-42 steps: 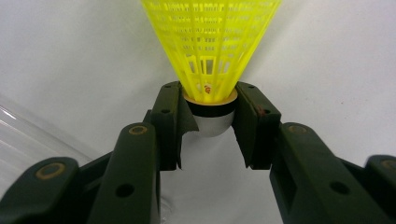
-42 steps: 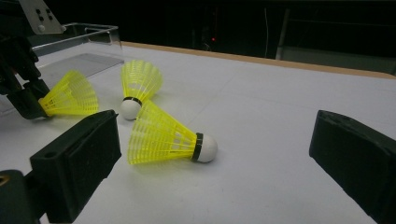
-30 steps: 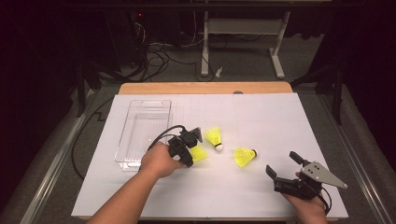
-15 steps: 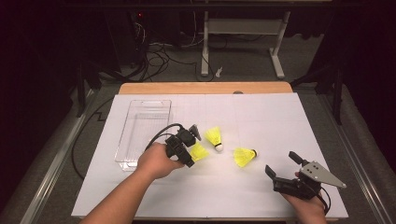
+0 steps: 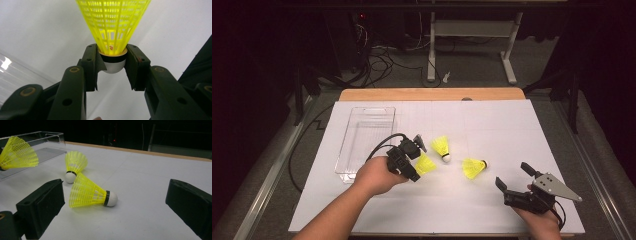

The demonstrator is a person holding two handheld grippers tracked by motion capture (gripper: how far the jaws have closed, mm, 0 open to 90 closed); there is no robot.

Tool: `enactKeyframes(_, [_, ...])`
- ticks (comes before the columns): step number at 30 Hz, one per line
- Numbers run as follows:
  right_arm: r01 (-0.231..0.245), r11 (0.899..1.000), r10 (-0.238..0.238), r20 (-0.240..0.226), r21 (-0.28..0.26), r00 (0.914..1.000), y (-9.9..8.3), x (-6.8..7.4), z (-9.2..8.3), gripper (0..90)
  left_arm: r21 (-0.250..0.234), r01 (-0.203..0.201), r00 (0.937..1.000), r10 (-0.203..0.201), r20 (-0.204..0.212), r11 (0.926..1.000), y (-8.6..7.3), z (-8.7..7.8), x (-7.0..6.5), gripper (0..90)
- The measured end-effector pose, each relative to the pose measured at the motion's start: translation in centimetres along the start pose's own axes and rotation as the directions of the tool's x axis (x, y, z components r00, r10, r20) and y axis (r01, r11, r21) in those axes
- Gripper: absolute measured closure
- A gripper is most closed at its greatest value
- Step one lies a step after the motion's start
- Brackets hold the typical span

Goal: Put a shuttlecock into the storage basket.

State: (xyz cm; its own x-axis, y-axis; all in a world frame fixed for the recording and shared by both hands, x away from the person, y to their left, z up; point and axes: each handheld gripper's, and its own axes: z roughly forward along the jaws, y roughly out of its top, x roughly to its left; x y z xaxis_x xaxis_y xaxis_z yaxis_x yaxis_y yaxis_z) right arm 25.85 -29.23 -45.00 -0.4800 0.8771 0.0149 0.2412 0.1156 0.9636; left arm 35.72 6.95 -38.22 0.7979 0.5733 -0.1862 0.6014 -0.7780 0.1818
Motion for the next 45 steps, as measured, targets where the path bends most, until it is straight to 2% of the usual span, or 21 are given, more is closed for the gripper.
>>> enactKeyframes(7, [0.005,1.0,-0.005,-0.002,0.002,1.0,0.0,0.1,0.0,2.6,0.009,-0.007,1.0,0.007,0.005,0.9999,-0.2,-0.3,-0.3,64.6])
enactKeyframes(12, [0.003,1.0,-0.003,-0.001,0.001,1.0,0.0,0.1,0.0,2.6,-0.008,0.002,1.0,-0.002,0.007,1.0,-0.4,-0.6,-0.4,64.6])
enactKeyframes(19, [0.002,1.0,-0.002,-0.001,0.003,1.0,0.0,0.1,0.0,2.7,-0.002,0.023,0.9996,-0.023,0.018,0.9997,-0.6,-1.2,-0.4,64.6])
enactKeyframes(27, [0.0,1.0,0.0,0.001,0.005,1.0,0.0,0.1,0.1,2.6,-0.012,0.019,0.9996,-0.018,0.02,0.9998,-0.7,-2.4,-0.2,64.6])
enactKeyframes(36, [0.002,1.0,-0.002,0.0,0.005,1.0,0.0,0.2,0.1,2.7,-0.011,0.03,0.9995,-0.03,0.01,0.9995,-1.0,-4.0,0.3,64.6])
enactKeyframes(45, [0.001,1.0,-0.002,0.001,0.004,1.0,0.0,0.1,0.1,2.8,-0.023,0.056,0.9984,-0.056,-0.003,0.9982,-1.7,-5.5,1.6,64.6])
